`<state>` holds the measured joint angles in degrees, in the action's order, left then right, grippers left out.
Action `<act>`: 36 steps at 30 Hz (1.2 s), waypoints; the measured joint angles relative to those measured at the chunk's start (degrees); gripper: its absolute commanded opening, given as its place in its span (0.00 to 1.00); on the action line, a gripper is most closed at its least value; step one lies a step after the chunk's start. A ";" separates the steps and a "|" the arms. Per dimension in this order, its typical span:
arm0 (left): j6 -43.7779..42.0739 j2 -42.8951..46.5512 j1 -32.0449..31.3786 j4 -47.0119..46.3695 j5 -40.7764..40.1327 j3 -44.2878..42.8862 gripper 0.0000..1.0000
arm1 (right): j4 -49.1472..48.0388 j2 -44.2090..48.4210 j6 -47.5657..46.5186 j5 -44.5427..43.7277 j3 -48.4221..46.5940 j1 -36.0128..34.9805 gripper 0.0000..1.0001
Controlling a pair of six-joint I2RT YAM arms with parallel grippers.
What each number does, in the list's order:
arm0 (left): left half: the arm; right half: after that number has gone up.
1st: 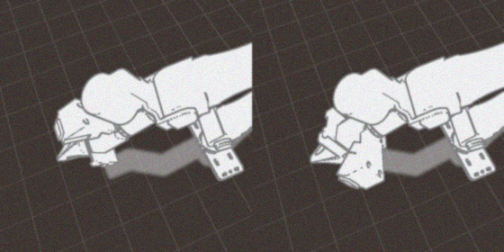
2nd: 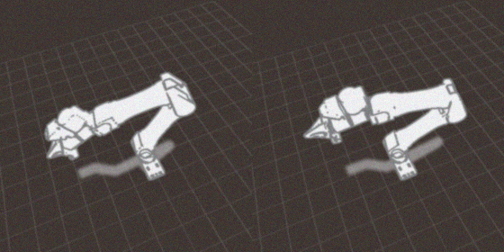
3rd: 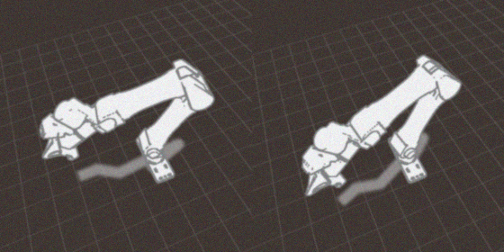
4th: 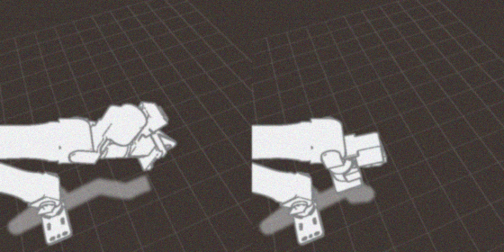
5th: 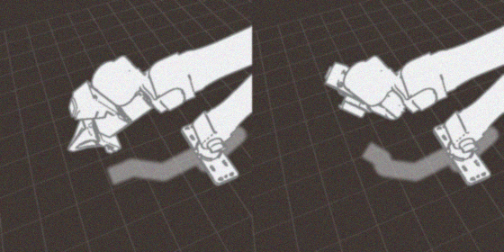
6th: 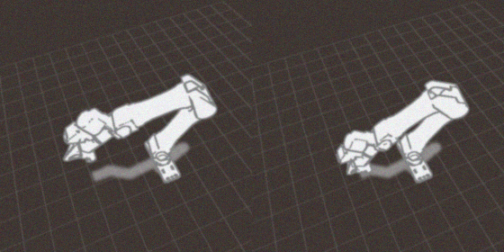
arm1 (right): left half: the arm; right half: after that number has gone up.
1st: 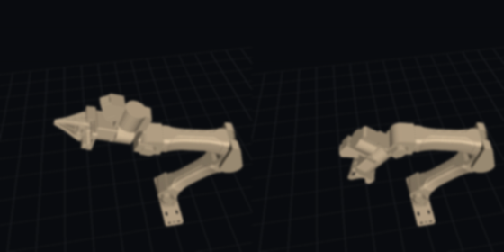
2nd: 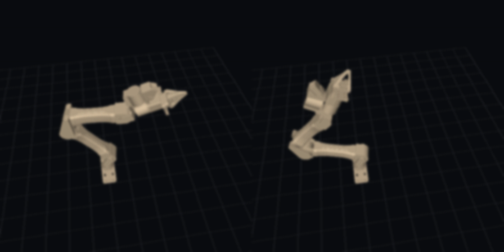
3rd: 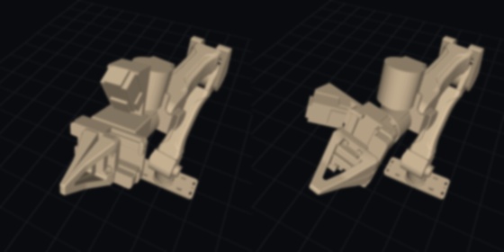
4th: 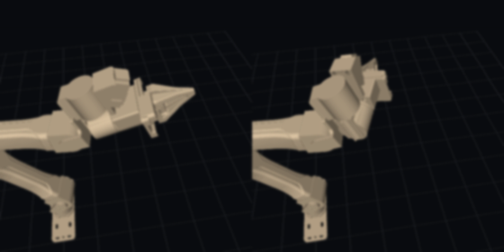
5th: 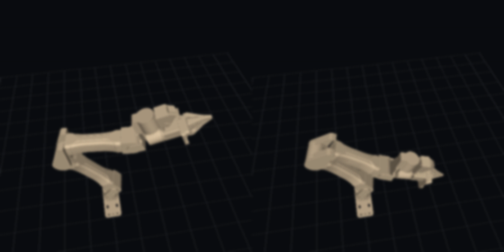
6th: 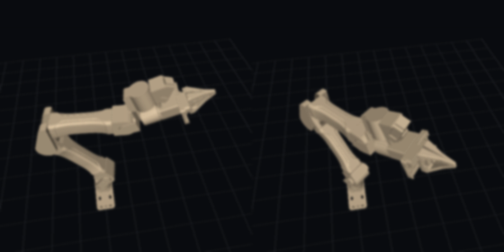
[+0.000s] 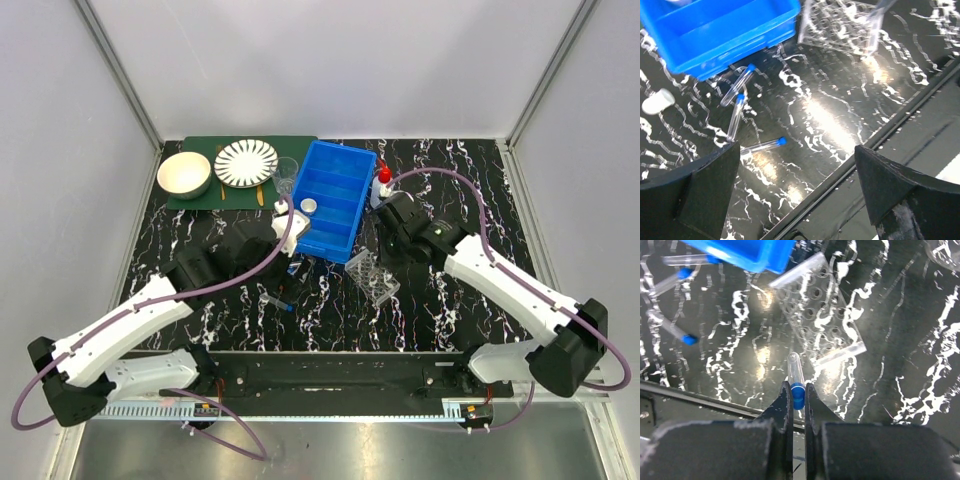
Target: Organize the chemistry lab equipment
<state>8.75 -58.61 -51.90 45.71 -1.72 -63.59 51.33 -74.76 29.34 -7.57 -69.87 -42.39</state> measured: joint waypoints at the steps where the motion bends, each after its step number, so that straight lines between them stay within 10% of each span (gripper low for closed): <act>1: 0.74 0.35 0.00 0.15 -1.55 0.72 0.99 | 0.26 -0.35 -0.04 -0.61 0.72 0.74 0.00; 36: 4.57 5.11 0.00 1.38 -11.87 5.25 0.99 | -0.94 -12.94 -1.99 -7.85 1.51 2.23 0.00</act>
<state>13.32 -53.49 -51.90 47.09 -13.58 -58.35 50.39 -87.70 27.35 -15.42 -68.36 -40.16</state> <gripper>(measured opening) 0.984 0.057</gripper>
